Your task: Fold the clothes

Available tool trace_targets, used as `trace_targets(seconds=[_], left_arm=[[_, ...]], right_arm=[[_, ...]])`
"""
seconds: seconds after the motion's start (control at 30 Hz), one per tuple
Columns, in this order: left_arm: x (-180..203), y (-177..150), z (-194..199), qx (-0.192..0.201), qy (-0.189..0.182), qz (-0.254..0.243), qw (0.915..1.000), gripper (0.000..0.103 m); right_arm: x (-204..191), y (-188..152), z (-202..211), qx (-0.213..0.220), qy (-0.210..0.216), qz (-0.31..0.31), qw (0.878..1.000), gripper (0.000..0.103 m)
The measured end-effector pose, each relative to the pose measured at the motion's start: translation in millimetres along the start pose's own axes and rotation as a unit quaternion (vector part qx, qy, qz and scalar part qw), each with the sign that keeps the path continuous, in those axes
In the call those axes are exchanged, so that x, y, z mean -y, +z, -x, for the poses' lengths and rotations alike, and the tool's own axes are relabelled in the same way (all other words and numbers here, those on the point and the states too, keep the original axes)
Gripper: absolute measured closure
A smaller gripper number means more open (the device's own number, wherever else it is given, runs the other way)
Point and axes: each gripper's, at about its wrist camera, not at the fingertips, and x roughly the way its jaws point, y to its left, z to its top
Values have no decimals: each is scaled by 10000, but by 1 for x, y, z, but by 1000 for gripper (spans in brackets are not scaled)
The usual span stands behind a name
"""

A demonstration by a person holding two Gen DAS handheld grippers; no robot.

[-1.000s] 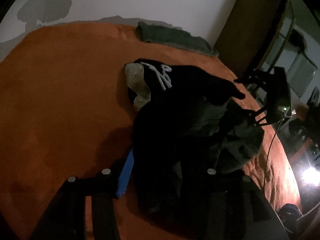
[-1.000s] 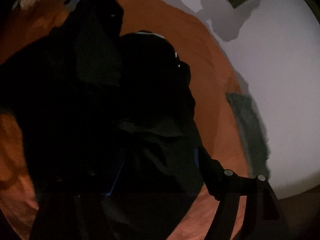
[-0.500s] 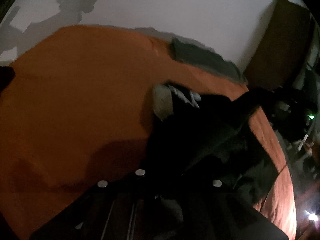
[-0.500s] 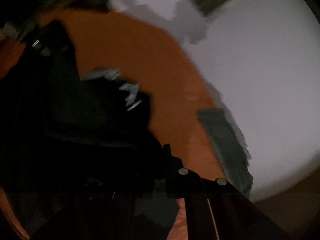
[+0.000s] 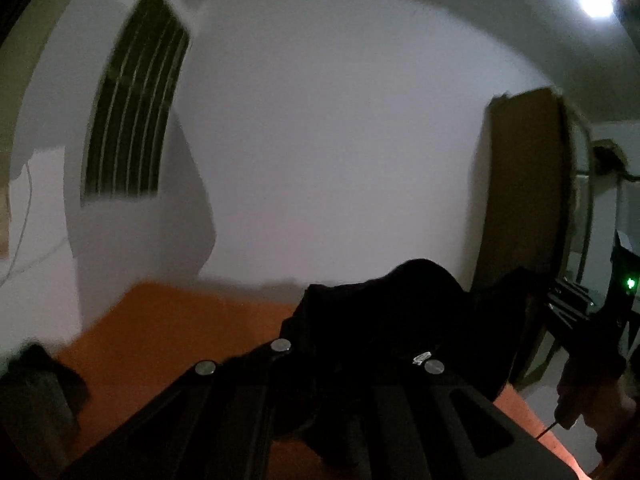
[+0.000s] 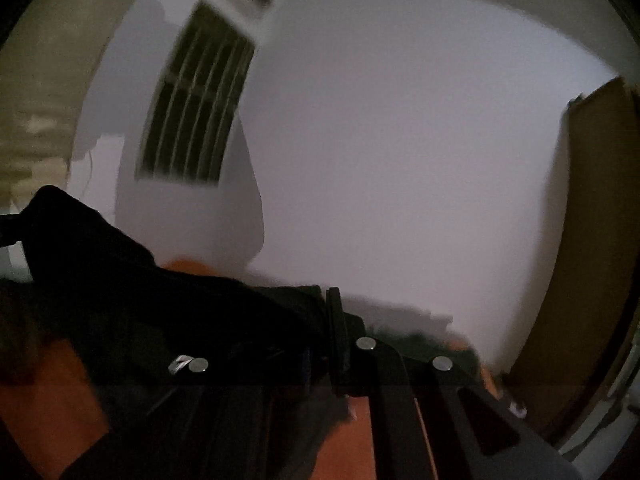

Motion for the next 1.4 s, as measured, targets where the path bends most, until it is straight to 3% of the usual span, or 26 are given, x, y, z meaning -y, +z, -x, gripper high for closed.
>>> trace_targets(seconds=[0.1,0.23,0.37,0.67,0.77,1.2,1.3,1.4], left_arm=[[15,29,40,566,-38,-277,9980,101],[29,49,80,1046,-130,-527,9930,101],[35,57,88,1031,-254,-520,9930,101],[23,56,83,524,-362,-307,9975,100],[24,61,98,735,-412,-222,9962,100],[10,99,176,1597,-836,255,9833,100],[8,99,172,1766,-762,219,9811,100],[4,94,150,1586,-639,230,9850,99]], right_arm=[[11,24,46,437,-23,-168,9989,98],[24,42,98,603,64,-521,9968,98],[36,46,122,618,240,-807,9945,98],[38,43,123,364,423,-953,9939,98],[39,48,126,439,517,-1069,9920,98],[30,93,223,1350,1028,-1173,9785,98],[28,98,228,1527,1074,-1235,9746,98],[24,94,218,1496,942,-1188,9771,98]])
